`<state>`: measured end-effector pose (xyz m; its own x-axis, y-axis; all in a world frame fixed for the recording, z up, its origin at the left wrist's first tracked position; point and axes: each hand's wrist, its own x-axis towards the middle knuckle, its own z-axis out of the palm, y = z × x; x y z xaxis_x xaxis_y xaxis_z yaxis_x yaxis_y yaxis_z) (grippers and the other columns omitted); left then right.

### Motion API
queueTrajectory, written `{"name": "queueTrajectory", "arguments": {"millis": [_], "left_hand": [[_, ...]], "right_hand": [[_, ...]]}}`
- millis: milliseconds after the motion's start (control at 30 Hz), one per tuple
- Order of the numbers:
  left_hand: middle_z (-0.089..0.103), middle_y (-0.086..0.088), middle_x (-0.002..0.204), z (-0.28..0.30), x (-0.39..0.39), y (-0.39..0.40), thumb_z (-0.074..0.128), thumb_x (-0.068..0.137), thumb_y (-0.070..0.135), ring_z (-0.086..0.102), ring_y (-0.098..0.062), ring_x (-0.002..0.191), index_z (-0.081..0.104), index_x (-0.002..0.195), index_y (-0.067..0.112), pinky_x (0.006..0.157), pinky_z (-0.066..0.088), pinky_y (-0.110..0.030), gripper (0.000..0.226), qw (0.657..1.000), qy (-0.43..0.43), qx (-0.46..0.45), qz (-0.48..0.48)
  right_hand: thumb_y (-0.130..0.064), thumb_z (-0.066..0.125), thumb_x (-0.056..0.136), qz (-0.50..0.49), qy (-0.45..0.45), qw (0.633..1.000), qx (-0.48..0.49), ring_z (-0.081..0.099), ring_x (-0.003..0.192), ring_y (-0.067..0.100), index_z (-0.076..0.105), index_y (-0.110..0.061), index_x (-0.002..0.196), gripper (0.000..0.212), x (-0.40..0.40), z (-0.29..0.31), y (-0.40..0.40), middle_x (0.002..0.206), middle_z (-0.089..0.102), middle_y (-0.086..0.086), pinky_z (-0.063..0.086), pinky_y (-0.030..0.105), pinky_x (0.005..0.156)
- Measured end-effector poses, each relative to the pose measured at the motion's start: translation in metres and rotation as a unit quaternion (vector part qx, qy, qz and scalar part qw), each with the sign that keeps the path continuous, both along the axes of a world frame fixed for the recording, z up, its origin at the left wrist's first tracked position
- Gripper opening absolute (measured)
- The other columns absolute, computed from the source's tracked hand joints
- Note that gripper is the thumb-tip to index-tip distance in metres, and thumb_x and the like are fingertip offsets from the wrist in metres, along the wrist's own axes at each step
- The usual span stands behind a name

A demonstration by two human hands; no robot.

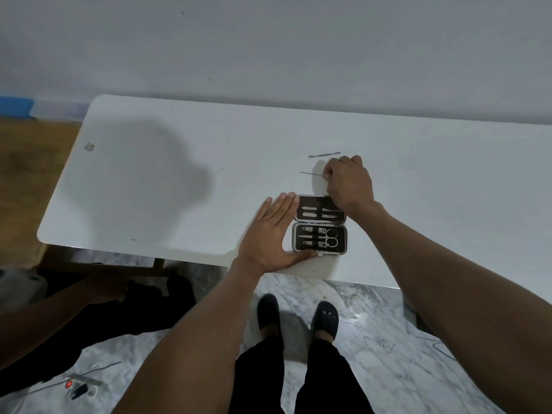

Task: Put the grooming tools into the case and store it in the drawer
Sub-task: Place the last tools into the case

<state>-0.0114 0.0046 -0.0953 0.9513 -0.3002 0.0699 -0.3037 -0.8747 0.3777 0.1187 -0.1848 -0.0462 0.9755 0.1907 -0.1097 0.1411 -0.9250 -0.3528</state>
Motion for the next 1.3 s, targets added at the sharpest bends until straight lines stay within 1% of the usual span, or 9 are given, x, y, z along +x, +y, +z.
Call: {"name": "queueTrajectory", "arguments": {"millis": [133,233,367,467,600,733,900,1167,1300], "left_hand": [[0.027,-0.007,0.171,0.002,-0.001,0.000,0.053,0.081,0.088,0.018,-0.019,0.161,0.028,0.163,0.005,0.130,0.019,-0.049,0.119,1.000,-0.002,-0.006,0.001],[0.029,-0.008,0.171,0.001,-0.002,0.000,0.053,0.082,0.087,0.020,-0.020,0.161,0.030,0.162,0.004,0.131,0.019,-0.048,0.118,1.000,-0.011,-0.008,0.001],[0.029,-0.008,0.170,0.000,-0.003,0.000,0.053,0.082,0.088,0.022,-0.021,0.160,0.031,0.162,0.005,0.131,0.020,-0.048,0.118,1.000,-0.021,-0.005,0.000],[0.030,-0.008,0.170,0.000,-0.003,-0.001,0.052,0.082,0.088,0.022,-0.021,0.160,0.031,0.162,0.004,0.131,0.019,-0.048,0.117,1.000,-0.019,-0.005,0.000],[0.029,-0.007,0.170,0.001,-0.004,-0.001,0.048,0.082,0.089,0.021,-0.020,0.160,0.030,0.162,0.005,0.132,0.016,-0.046,0.117,1.000,-0.013,-0.011,0.001],[0.026,-0.006,0.172,0.001,-0.004,-0.001,0.046,0.082,0.090,0.018,-0.019,0.161,0.026,0.163,0.007,0.132,0.013,-0.045,0.118,1.000,-0.004,0.001,0.000],[0.026,-0.006,0.171,0.001,-0.004,-0.001,0.048,0.081,0.089,0.018,-0.019,0.161,0.027,0.163,0.006,0.133,0.013,-0.044,0.118,1.000,-0.007,-0.001,0.001],[0.026,-0.006,0.172,-0.002,-0.003,0.000,0.051,0.081,0.088,0.018,-0.018,0.161,0.027,0.163,0.007,0.132,0.013,-0.045,0.118,1.000,-0.010,-0.004,0.002],[0.026,-0.005,0.172,-0.002,-0.003,-0.001,0.052,0.081,0.088,0.018,-0.018,0.161,0.026,0.164,0.007,0.132,0.013,-0.045,0.118,1.000,-0.011,-0.002,0.002]], "right_hand": [[-0.007,0.047,0.093,-0.024,0.003,0.999,0.021,0.047,0.106,0.030,0.064,-0.013,0.098,0.019,-0.013,0.005,-0.013,0.099,0.064,0.007,0.047,0.043,0.079],[-0.006,0.047,0.092,-0.026,0.022,0.999,0.030,0.047,0.102,0.027,0.063,-0.013,0.094,0.018,-0.024,0.010,-0.023,0.094,0.064,0.004,0.047,0.042,0.074],[0.001,0.047,0.085,-0.033,0.032,0.998,0.051,0.058,0.086,0.030,0.062,-0.009,0.084,0.019,-0.036,0.015,-0.035,0.081,0.068,0.006,0.051,0.043,0.069],[-0.002,0.048,0.087,-0.043,0.030,0.997,0.063,0.059,0.079,0.030,0.064,-0.006,0.085,0.017,-0.045,0.018,-0.041,0.081,0.070,0.009,0.051,0.041,0.069],[-0.002,0.051,0.089,-0.049,0.039,0.995,0.075,0.061,0.081,0.028,0.067,-0.007,0.088,0.016,-0.054,0.014,-0.046,0.084,0.071,0.008,0.049,0.036,0.069],[-0.003,0.053,0.089,-0.058,0.048,0.993,0.090,0.057,0.079,0.021,0.067,-0.009,0.090,0.015,-0.060,0.009,-0.052,0.086,0.069,0.003,0.039,0.028,0.068],[-0.006,0.054,0.091,-0.087,0.058,0.990,0.094,0.055,0.080,0.019,0.068,-0.012,0.092,0.015,-0.064,0.005,-0.052,0.082,0.061,-0.003,0.036,0.025,0.068],[-0.011,0.051,0.092,-0.111,0.053,0.987,0.108,0.056,0.080,0.019,0.068,-0.012,0.092,0.017,-0.066,0.007,-0.041,0.085,0.065,0.001,0.039,0.026,0.069],[-0.009,0.052,0.089,-0.101,0.061,0.988,0.096,0.061,0.080,0.023,0.068,-0.016,0.088,0.017,-0.067,0.008,-0.036,0.084,0.070,0.004,0.048,0.031,0.066]]}}
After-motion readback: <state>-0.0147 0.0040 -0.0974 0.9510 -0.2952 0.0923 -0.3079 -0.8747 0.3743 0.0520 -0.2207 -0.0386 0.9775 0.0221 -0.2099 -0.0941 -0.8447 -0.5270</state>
